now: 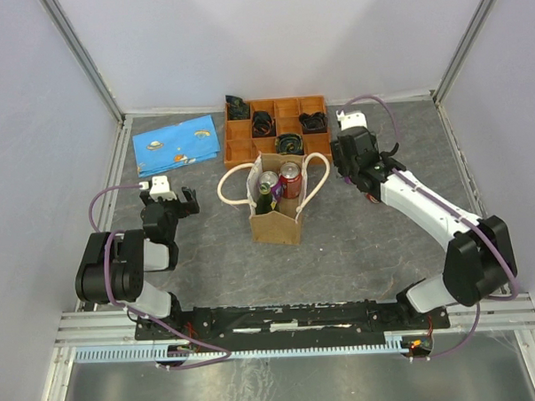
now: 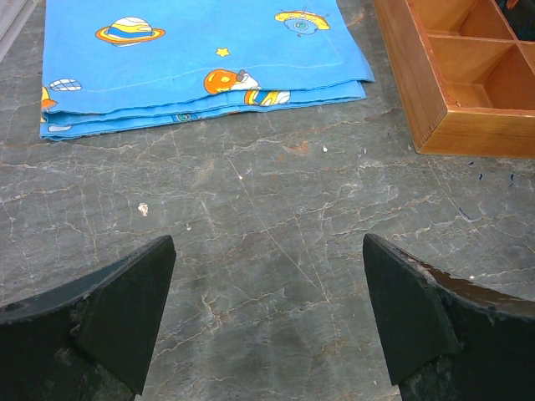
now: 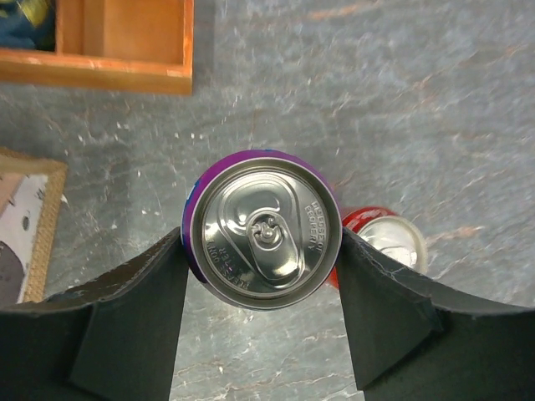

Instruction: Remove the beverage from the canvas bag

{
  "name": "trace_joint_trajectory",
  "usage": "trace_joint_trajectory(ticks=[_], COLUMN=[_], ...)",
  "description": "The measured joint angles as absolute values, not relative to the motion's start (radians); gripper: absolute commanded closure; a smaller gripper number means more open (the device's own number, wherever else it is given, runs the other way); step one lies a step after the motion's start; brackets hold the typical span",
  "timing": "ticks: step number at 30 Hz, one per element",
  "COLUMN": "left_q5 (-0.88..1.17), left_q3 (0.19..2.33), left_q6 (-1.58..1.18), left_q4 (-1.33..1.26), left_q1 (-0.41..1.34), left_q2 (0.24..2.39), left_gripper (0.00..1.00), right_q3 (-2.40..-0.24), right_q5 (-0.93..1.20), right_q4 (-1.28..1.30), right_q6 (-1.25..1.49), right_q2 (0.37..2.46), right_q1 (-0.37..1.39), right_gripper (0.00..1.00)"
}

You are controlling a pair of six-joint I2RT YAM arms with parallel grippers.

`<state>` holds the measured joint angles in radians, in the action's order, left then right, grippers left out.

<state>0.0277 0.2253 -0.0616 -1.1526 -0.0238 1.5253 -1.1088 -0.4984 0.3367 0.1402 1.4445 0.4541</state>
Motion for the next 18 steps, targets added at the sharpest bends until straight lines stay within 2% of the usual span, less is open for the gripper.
trace_joint_trajectory(ticks=[9, 18], left_q5=[0.028, 0.028], left_q3=[0.225, 0.225], left_q6=[-0.062, -0.062], left_q4=[-1.153, -1.153], left_q1=[-0.024, -0.024], left_q2=[1.525, 1.525], left_gripper=[0.01, 0.01], right_q3=[-0.972, -0.930], right_q5=[-0.404, -0.370], right_q4=[0.282, 0.199], right_q6=[0.203, 0.224], right_q2=[1.482, 1.496], right_q1=[0.434, 0.434], right_gripper=[1.00, 0.98])
